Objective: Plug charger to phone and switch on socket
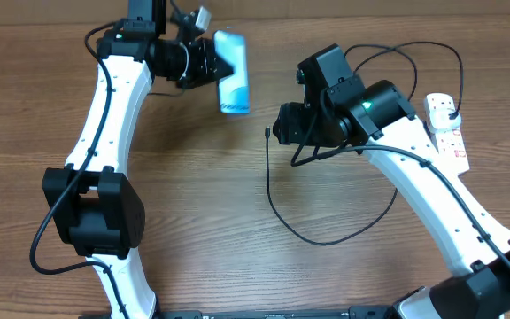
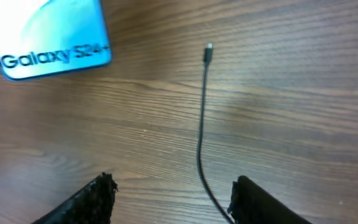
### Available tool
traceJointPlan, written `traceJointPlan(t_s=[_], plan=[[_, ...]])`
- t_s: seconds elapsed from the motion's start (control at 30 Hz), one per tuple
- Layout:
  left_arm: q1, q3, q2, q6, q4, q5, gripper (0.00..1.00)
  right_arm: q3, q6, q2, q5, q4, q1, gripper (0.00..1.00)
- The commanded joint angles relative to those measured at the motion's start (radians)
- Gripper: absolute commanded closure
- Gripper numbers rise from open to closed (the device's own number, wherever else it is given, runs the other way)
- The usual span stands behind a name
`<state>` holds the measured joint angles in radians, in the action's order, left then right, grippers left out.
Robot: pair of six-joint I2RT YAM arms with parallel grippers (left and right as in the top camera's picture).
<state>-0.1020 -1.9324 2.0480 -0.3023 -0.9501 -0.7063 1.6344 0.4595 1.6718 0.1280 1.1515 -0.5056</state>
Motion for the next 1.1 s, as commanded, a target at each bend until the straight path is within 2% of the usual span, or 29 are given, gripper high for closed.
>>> traceJointPlan(t_s=[0.0,0.2,0.37,0.5,0.73,1.07], plan=[[0.011,-0.013,-0.013,-0.039,-0.019,0.232,0.96,0.06,0.029,0.095,-0.03,0.031,-0.004,0.38],[0.012,-0.013,-0.013,-0.061,-0.031,0.243,0.96,0.289,0.0,0.311,-0.048,0.134,-0.005,0.37],[0.023,-0.013,-0.013,-0.061,-0.065,0.272,0.96,0.306,0.023,0.456,-0.188,0.049,-0.005,0.41],[0.032,-0.013,-0.013,-0.06,-0.079,0.271,0.96,0.305,0.044,0.549,-0.19,-0.006,-0.017,0.61],[0.032,-0.013,-0.013,-0.05,-0.088,0.268,0.96,0.302,0.076,0.649,-0.286,-0.048,-0.079,0.61],[0.032,-0.013,-0.013,-0.049,-0.096,0.269,0.96,0.302,0.069,0.662,-0.311,-0.084,-0.093,0.61]])
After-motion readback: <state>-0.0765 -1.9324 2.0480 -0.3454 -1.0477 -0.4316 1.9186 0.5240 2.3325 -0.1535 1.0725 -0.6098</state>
